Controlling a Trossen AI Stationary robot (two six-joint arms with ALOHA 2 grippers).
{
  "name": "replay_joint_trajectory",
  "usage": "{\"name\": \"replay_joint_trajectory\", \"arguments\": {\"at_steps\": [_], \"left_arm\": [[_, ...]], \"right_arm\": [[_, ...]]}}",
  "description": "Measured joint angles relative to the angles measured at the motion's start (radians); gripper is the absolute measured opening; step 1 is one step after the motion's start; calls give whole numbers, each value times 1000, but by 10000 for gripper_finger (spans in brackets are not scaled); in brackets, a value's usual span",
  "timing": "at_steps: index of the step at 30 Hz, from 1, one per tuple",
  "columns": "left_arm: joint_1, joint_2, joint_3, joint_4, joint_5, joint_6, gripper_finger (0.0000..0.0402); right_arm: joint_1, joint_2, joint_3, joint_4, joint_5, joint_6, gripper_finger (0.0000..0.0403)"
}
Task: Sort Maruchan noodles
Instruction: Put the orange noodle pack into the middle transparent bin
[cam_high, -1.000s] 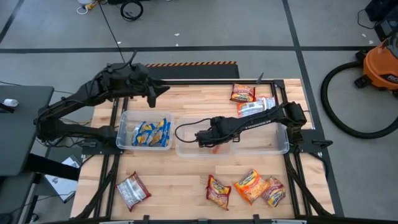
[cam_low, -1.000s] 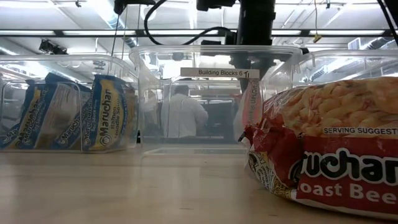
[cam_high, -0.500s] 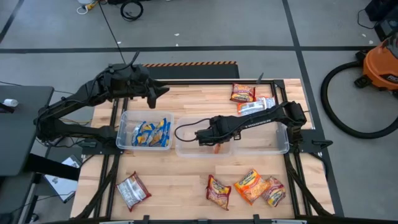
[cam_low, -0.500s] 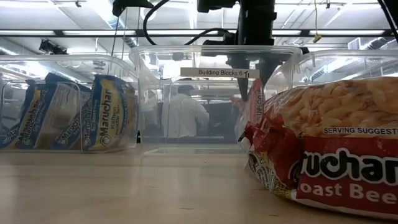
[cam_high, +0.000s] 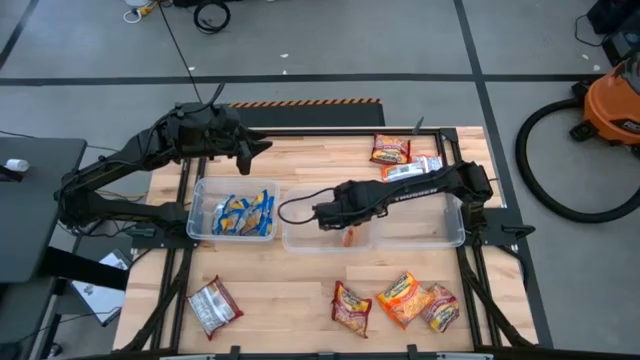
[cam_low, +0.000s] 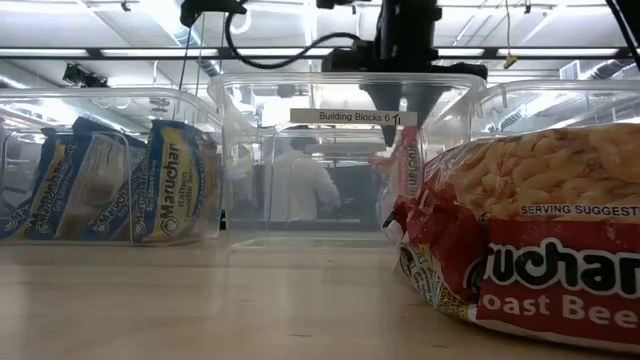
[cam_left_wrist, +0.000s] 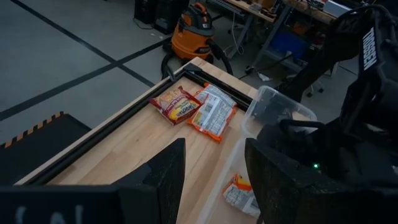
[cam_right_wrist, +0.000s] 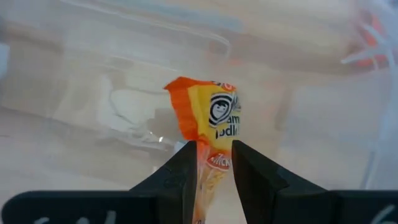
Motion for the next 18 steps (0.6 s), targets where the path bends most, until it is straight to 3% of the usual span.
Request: {"name": "replay_joint_trajectory", "arguments": {"at_steps": [5, 8, 11, 13, 18], "left_arm": [[0, 0, 0, 0, -1, 0, 172], [0, 0, 0, 0, -8, 0, 172], [0, 0, 0, -1, -11, 0, 172], [0, 0, 0, -6, -11, 0, 172], [0, 0, 1, -29, -11, -2, 172]], "right_arm": [[0, 0, 56, 4, 30, -98, 107], [1, -1, 67, 122, 54, -244, 107], [-2, 12, 49, 252, -29, -351, 107], [-10, 40, 28, 261, -82, -363, 107], [-15, 48, 30, 184, -84, -304, 107]]}}
